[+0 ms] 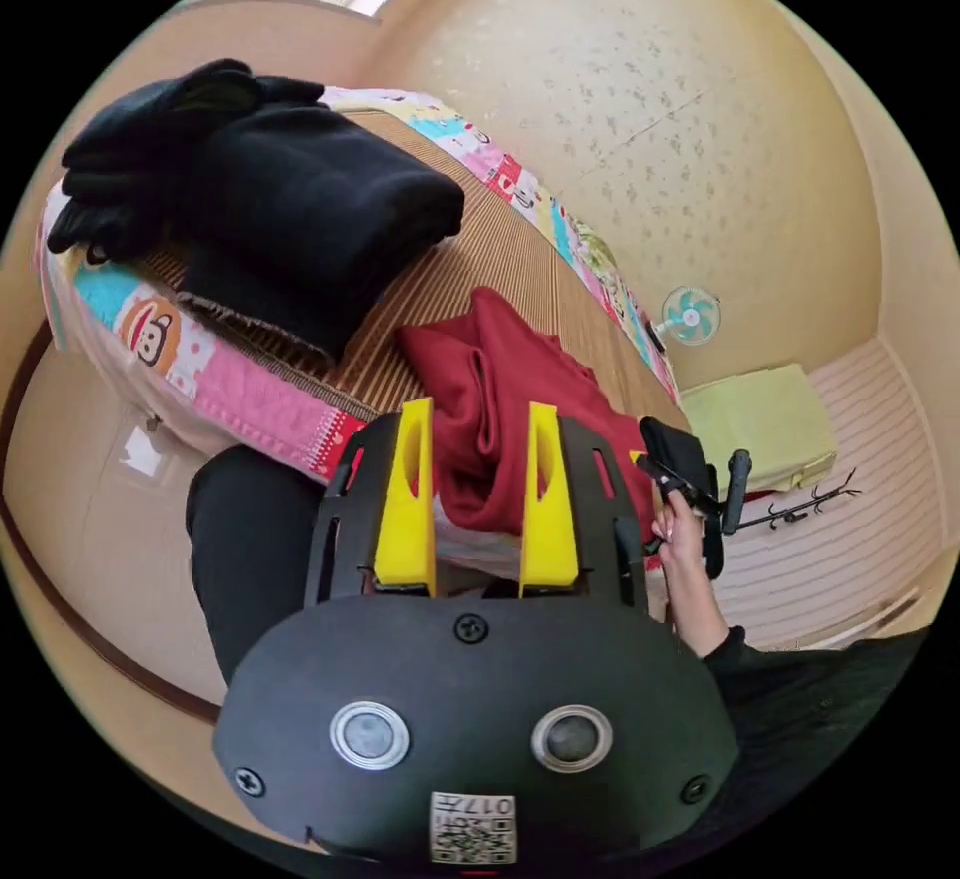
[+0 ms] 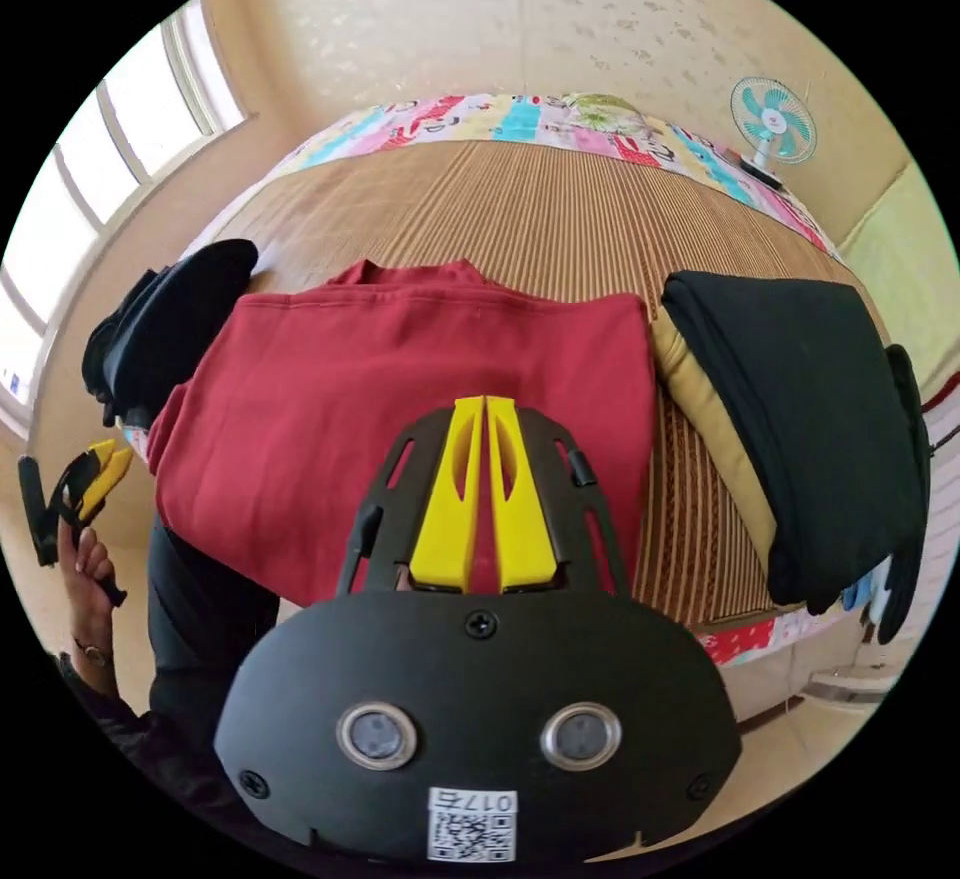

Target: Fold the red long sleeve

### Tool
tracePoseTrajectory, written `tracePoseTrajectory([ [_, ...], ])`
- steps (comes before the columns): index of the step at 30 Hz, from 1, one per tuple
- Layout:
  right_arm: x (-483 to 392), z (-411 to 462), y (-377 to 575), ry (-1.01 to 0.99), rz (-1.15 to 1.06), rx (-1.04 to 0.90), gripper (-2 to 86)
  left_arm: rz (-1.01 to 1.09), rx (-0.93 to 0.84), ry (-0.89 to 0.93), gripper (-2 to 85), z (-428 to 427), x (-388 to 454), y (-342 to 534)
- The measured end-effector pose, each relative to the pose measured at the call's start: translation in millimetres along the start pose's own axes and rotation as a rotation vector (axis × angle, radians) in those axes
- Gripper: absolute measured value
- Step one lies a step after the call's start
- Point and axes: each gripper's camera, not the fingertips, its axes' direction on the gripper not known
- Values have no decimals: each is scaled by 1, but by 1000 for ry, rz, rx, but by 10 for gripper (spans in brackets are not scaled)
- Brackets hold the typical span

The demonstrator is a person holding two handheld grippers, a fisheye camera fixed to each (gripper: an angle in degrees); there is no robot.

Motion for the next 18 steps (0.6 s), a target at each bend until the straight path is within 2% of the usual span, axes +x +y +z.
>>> tracePoseTrajectory([
  [2,-27,-19,9,-150,-33,129,10,-61,-84,54,176,11,-16,12],
  [5,-60,-2,25,-278,-103,176,8,-149,-212,94,170,52,-35,33],
  [6,-67,10,26,-280,-129,140,8,-207,-211,149,144,62,-42,38],
  [7,-77,45,26,-237,-152,-29,7,-233,-186,191,122,64,-44,39],
  [8,-74,52,28,-215,-144,-44,6,-264,-110,265,92,61,-44,38],
  [10,-56,28,29,-215,-127,-19,5,-226,-44,272,72,54,-22,28],
  [14,16,-30,50,-200,-68,48,4,137,-23,230,56,66,102,-4],
  [18,102,-68,88,-154,72,67,6,494,-94,335,55,115,230,17],
])
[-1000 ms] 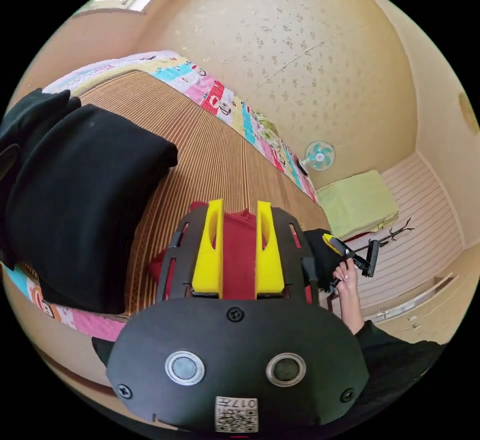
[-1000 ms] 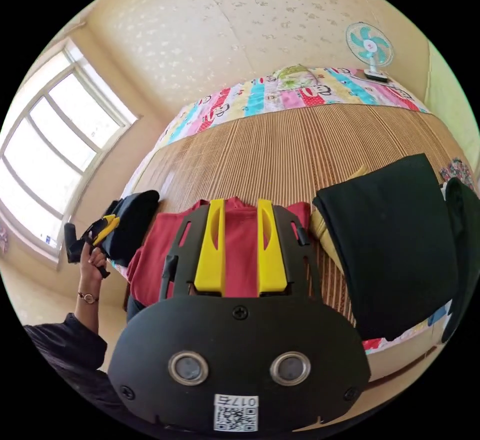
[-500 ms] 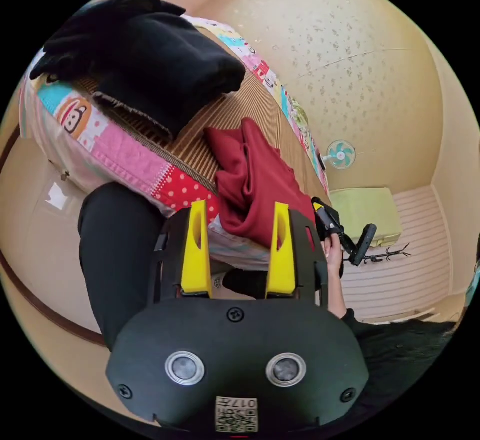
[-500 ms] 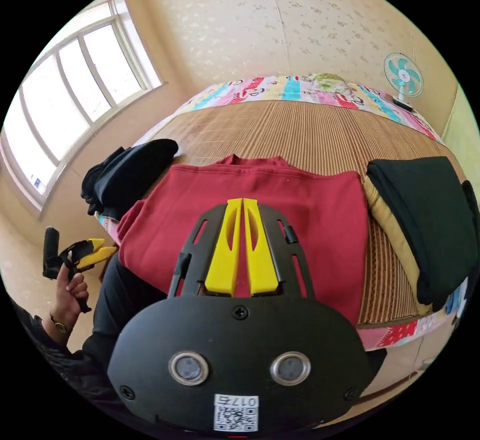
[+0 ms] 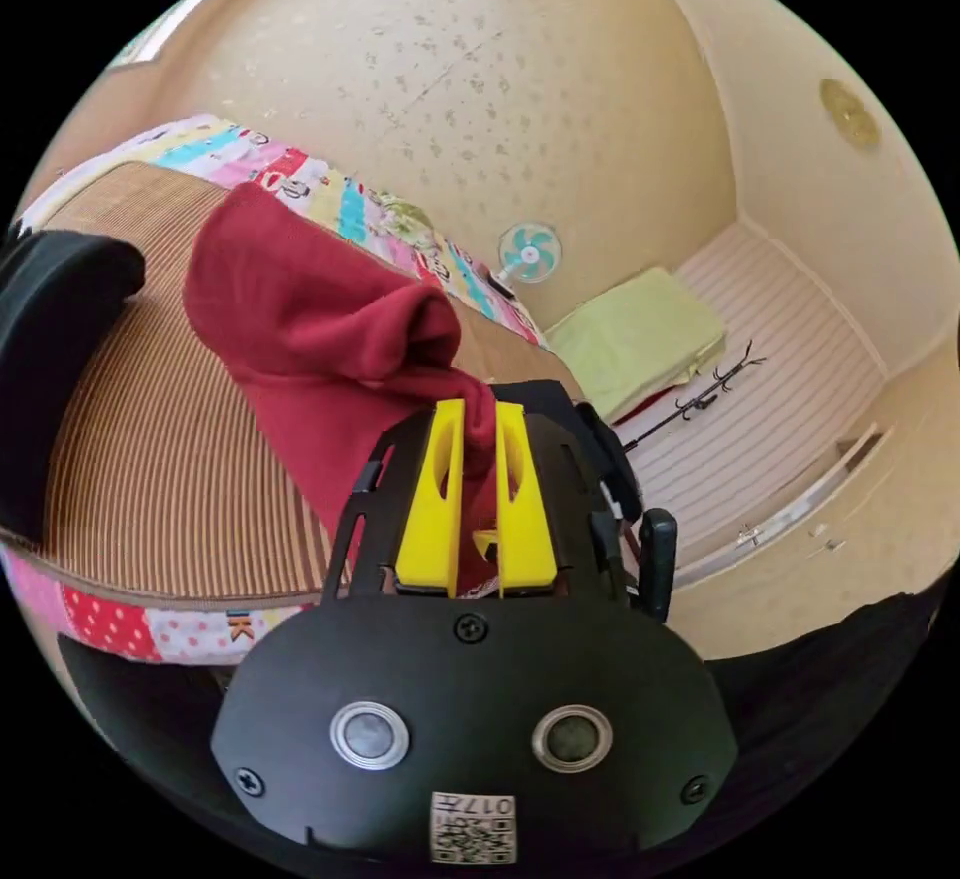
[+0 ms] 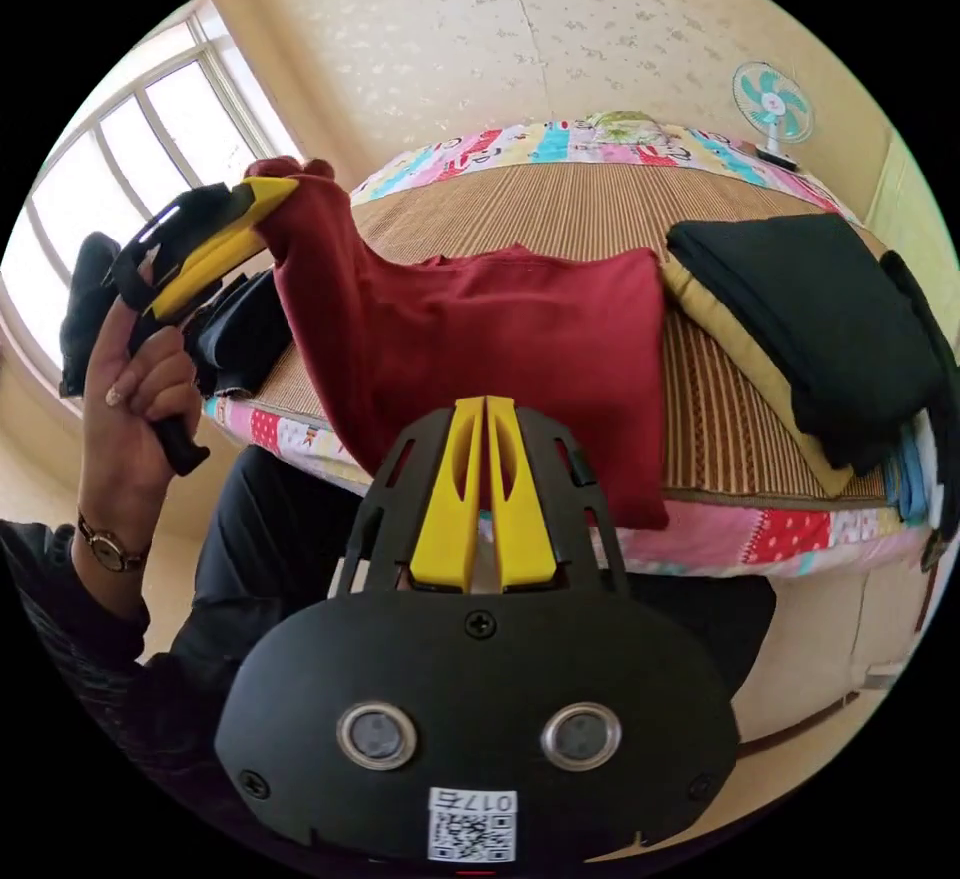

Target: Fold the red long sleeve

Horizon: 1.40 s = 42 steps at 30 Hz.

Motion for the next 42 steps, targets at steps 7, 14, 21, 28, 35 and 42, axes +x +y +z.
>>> tracePoseTrajectory([
  [7,193,-87,81,-45,411,17,12,268,-334,126,74,114,88,62],
  [14,305,-146,108,-304,485,59,77,-123,-96,-203,170,30,-3,95],
  [21,355,-113,93,-764,589,-40,206,-524,-228,13,140,52,-90,135],
  [28,386,-65,98,-1196,790,2,263,-485,-341,285,66,59,-62,147],
  [35,373,-88,79,-1424,600,12,214,-173,-362,183,74,-13,24,164],
  [42,251,-133,-13,-1549,195,112,190,-44,58,21,125,-167,43,185],
])
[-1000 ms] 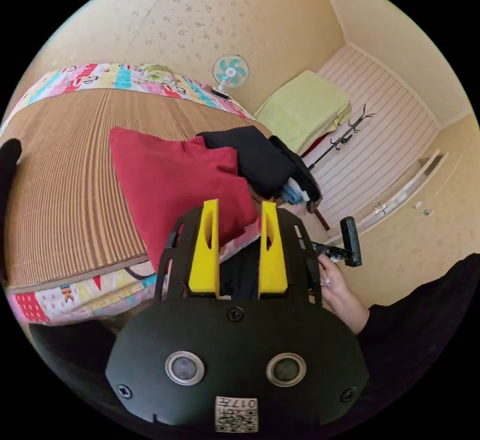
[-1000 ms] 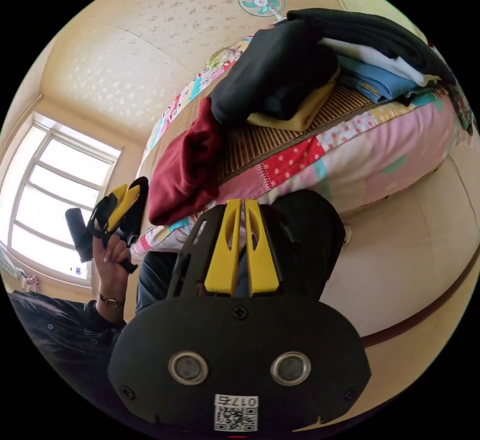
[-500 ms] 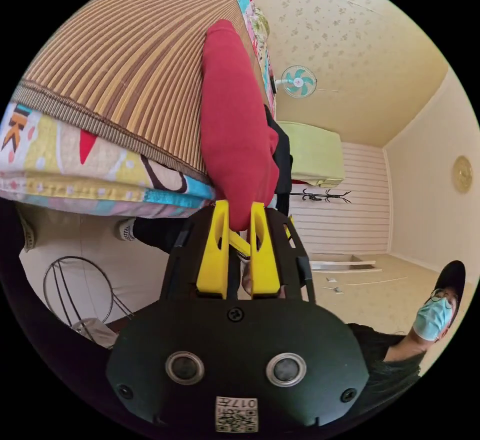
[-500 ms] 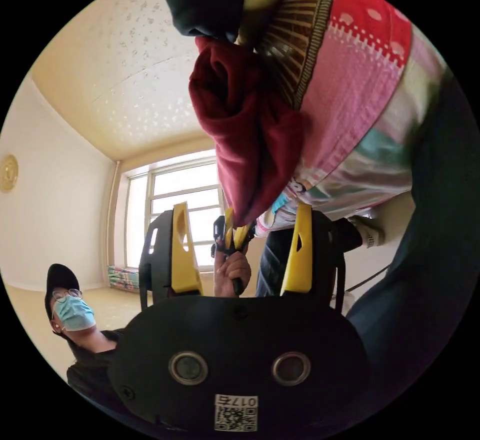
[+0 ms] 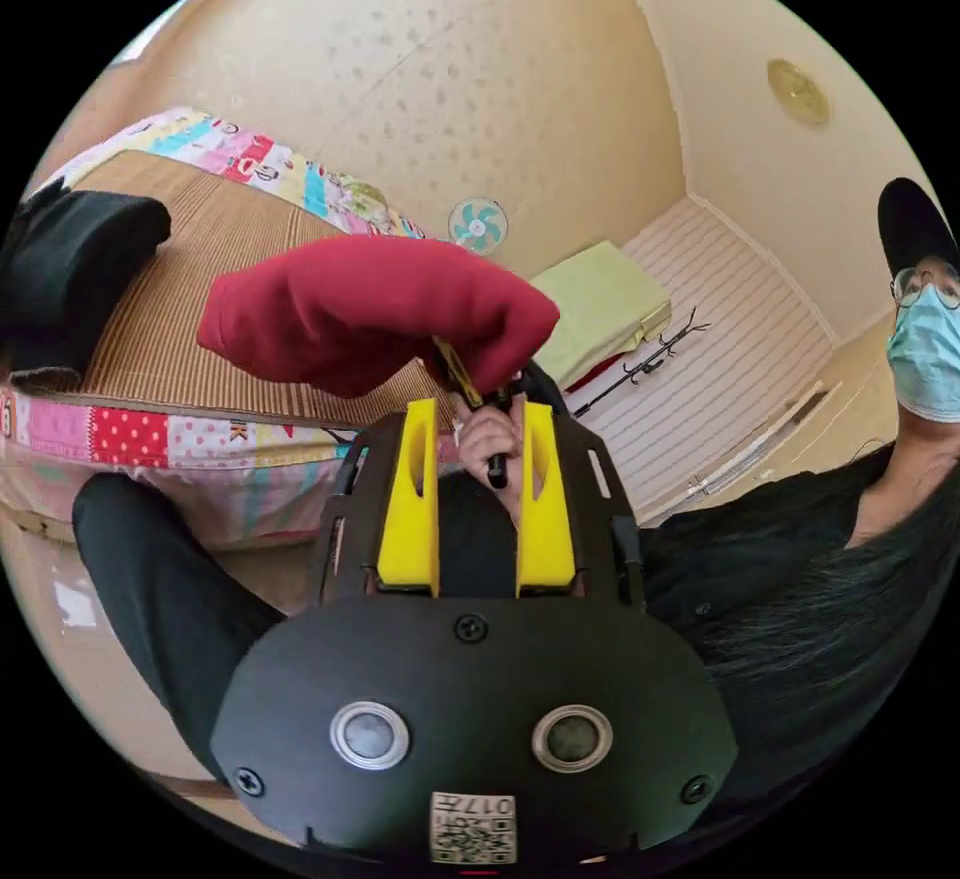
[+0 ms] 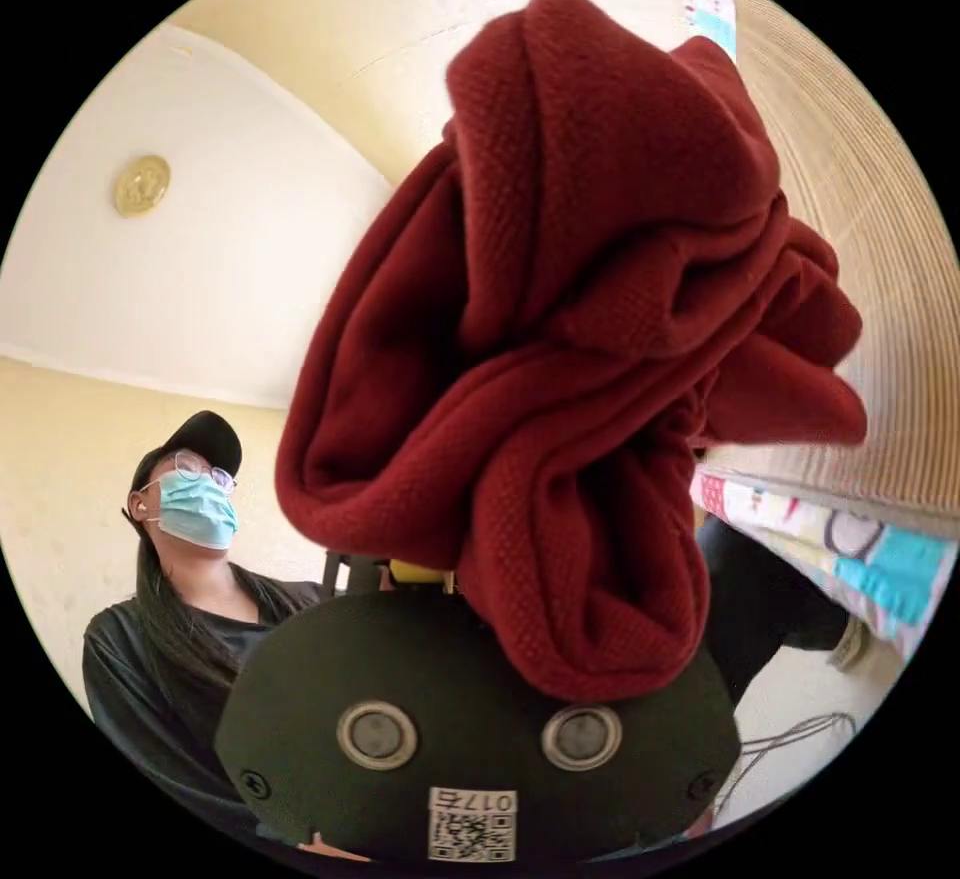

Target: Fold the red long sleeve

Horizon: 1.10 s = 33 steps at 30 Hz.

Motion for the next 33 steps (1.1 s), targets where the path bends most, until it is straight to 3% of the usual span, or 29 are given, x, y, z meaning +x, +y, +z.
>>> tracePoseTrajectory([
  [3,-3,97,-49,-97,-112,-94,181,-29,104,-90,129,-43,-8,21],
  [9,7,298,-100,-22,-323,-108,163,-170,172,-107,129,-82,-56,60],
  [13,135,386,-79,100,-26,-108,150,-259,225,-81,128,-96,-85,80],
  [16,242,415,-28,255,127,-375,141,-276,234,-111,128,-97,-95,92],
  [20,284,361,69,231,88,-658,127,-224,227,-179,128,-85,-93,101],
  [24,270,253,97,485,90,-662,135,-114,197,-350,127,-53,-80,105],
  [29,153,57,53,1069,-40,-308,129,186,164,-458,121,6,-45,77],
  [33,59,-44,29,1445,-70,82,125,308,87,-322,112,75,-23,41],
])
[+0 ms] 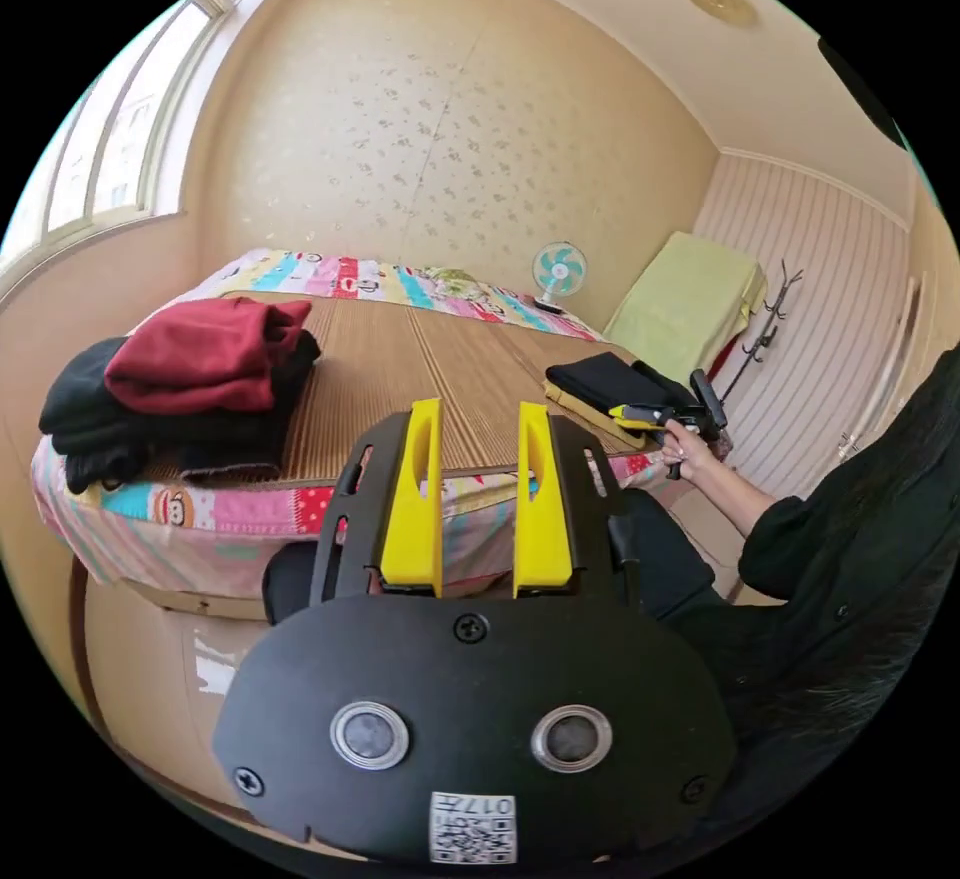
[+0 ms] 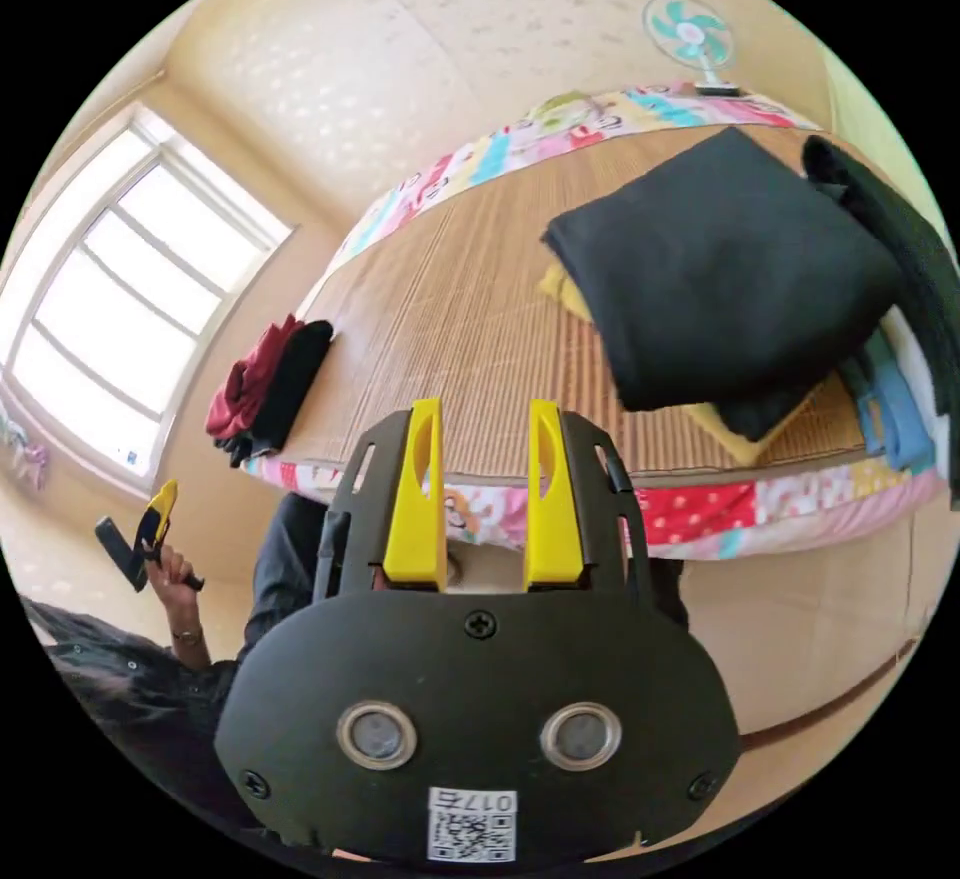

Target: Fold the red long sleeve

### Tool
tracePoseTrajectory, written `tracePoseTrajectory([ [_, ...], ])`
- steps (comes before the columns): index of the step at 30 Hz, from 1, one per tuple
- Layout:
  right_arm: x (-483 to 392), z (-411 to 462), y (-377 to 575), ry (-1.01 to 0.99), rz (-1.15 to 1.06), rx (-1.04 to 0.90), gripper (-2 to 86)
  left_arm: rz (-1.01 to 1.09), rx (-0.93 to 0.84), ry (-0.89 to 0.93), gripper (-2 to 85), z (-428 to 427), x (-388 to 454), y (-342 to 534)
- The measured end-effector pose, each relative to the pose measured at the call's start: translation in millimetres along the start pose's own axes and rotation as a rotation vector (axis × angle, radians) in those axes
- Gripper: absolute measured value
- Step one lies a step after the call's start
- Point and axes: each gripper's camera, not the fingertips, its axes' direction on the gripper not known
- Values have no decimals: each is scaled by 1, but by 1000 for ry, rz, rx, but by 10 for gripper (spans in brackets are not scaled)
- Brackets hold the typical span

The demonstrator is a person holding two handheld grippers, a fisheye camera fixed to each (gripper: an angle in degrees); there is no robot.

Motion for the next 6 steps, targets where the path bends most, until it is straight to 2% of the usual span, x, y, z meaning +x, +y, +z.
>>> tracePoseTrajectory([
  [2,40,-53,-6,222,148,229,127,91,-40,5,110,24,22,-15],
  [4,64,-68,-11,298,211,340,131,127,-47,-61,110,39,43,-26],
  [6,91,-55,-30,288,268,296,133,65,-18,-20,116,52,54,-31],
])
